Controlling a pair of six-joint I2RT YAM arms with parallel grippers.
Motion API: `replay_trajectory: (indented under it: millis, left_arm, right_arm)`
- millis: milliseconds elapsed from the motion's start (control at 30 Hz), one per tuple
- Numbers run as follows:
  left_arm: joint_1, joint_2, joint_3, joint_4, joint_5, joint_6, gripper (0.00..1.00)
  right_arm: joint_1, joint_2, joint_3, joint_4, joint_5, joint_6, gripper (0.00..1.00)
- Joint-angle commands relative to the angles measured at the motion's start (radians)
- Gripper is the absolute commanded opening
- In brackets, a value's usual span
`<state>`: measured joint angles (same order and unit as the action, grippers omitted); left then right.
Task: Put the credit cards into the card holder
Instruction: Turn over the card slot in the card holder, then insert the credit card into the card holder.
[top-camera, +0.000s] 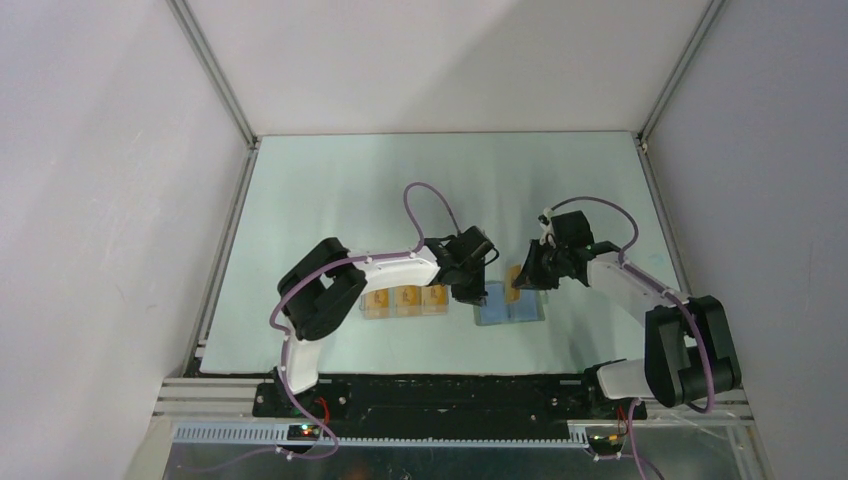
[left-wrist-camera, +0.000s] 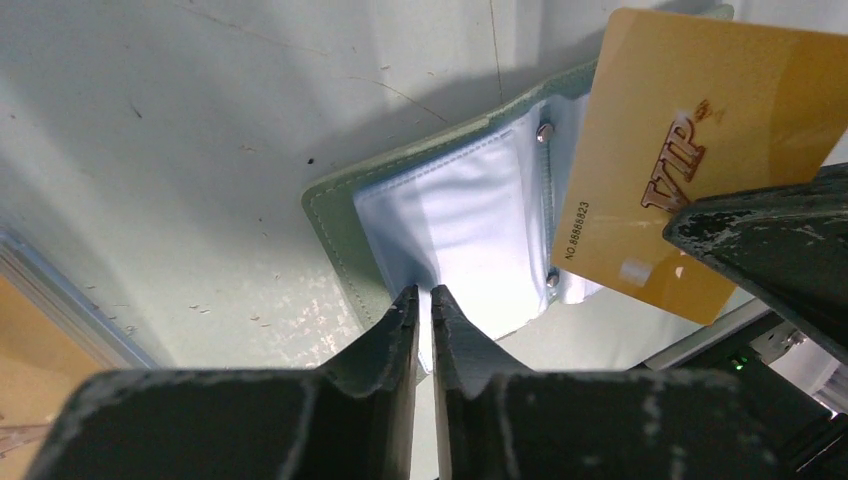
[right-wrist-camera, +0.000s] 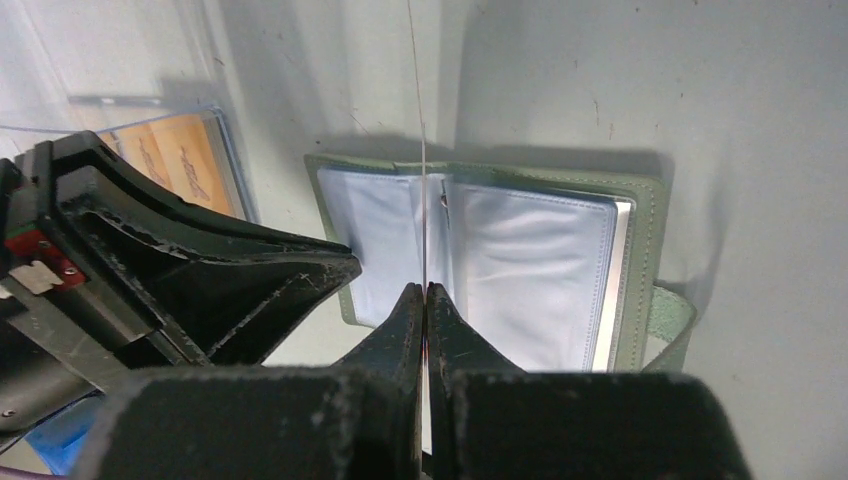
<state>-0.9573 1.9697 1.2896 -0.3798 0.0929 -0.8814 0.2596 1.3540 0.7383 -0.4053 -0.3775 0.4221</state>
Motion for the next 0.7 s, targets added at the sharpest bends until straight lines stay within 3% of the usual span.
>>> replay_trajectory:
  millis: [0,667]
  left_arm:
    - [0.0,0.014,-0.013,-0.002,-0.009,0.015,0.14]
    - [0.004,0.004,0.004,-0.001,0.011,0.028,0.14]
  right_arm:
    - [-0.007,0.005,-0.025,0.047,-0.021,-0.035,0.0]
    - [-0.024,0.04,-0.137,0.154,-0.123,0.006,0.0]
